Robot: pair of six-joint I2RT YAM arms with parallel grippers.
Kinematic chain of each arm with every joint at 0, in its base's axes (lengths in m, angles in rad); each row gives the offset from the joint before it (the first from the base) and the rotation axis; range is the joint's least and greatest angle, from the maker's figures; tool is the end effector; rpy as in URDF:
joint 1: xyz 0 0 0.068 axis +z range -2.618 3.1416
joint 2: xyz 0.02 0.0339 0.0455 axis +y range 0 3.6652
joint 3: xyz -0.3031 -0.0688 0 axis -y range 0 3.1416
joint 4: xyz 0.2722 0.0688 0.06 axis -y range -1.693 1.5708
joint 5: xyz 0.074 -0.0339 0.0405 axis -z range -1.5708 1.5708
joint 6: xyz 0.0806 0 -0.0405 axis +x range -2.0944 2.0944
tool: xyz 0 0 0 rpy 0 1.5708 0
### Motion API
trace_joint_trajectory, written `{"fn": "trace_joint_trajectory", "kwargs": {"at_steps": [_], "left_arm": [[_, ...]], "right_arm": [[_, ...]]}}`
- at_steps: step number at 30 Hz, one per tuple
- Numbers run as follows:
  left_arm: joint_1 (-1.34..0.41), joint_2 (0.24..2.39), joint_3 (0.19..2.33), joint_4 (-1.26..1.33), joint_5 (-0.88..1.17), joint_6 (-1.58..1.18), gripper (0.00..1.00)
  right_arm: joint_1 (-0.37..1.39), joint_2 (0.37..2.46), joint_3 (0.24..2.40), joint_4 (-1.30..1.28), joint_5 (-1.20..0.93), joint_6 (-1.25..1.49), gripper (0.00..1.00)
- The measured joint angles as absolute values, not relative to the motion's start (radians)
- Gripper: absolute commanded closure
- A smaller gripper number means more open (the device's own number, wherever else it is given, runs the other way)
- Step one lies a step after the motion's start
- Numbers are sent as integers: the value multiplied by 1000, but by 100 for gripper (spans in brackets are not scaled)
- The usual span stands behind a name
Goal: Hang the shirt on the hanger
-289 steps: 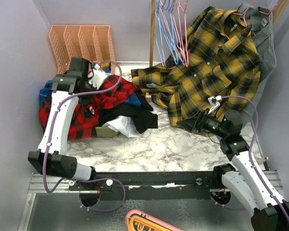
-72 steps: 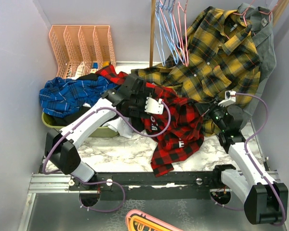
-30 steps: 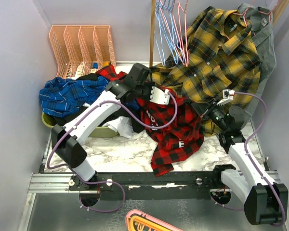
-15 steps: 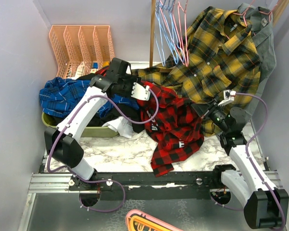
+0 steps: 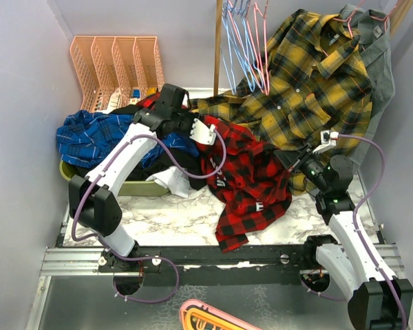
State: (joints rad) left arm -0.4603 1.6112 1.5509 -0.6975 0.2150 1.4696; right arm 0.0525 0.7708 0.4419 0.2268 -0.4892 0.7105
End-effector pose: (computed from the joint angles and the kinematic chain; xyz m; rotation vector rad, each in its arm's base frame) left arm 0.3673 -0.2013 0.3549 1.9677 1.2321 0.2636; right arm 0.2217 0.0496 0.2787 0.1883 1.7474 0.9734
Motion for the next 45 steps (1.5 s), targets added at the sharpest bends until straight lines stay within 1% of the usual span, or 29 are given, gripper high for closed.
{"fn": "trace_joint_trajectory", "kwargs": {"at_steps": [1, 5, 10, 13, 19, 23, 26, 28, 31, 34, 36, 37, 39, 41, 43, 45], "left_arm": [[-460, 1614, 1549, -686, 218, 1465, 100], [-461, 1628, 1555, -674, 233, 1461, 100], [-463, 1622, 1588, -757, 244, 1469, 100], [-463, 1595, 1628, -861, 249, 1463, 100], [-447, 1516, 1750, -1089, 286, 1411, 100], [-440, 1481, 1890, -1263, 318, 1338, 100], [-440, 1465, 2017, -1341, 324, 1251, 100], [-440, 1463, 2099, -1368, 321, 1205, 100], [-440, 1476, 2278, -1404, 298, 1123, 100], [-440, 1495, 2474, -1409, 274, 1045, 100], [-440, 1485, 2545, -1405, 254, 1001, 100], [-440, 1471, 2548, -1401, 243, 987, 100], [-440, 1433, 2482, -1394, 224, 962, 100], [-440, 1372, 2309, -1352, 211, 934, 100], [-440, 1314, 2054, -1258, 199, 901, 100], [-440, 1305, 1782, -1131, 172, 875, 100]], "right_arm": [[52, 770, 442, 224, -489, 710, 99], [52, 765, 442, 207, -489, 710, 99], [52, 750, 453, 168, -506, 701, 99], [52, 751, 484, 156, -553, 701, 99], [52, 772, 585, 160, -723, 740, 99], [52, 800, 715, 146, -873, 776, 99], [52, 802, 844, 126, -951, 781, 99], [52, 802, 933, 132, -996, 790, 99], [52, 814, 1044, 152, -1044, 823, 99], [52, 832, 1112, 182, -1063, 863, 99], [52, 840, 1121, 190, -1062, 890, 99], [52, 844, 1113, 194, -1061, 905, 99], [52, 851, 1070, 212, -1060, 929, 99], [52, 853, 980, 242, -1052, 944, 99], [52, 871, 839, 271, -1030, 955, 99], [52, 909, 730, 282, -1006, 957, 99]]}}
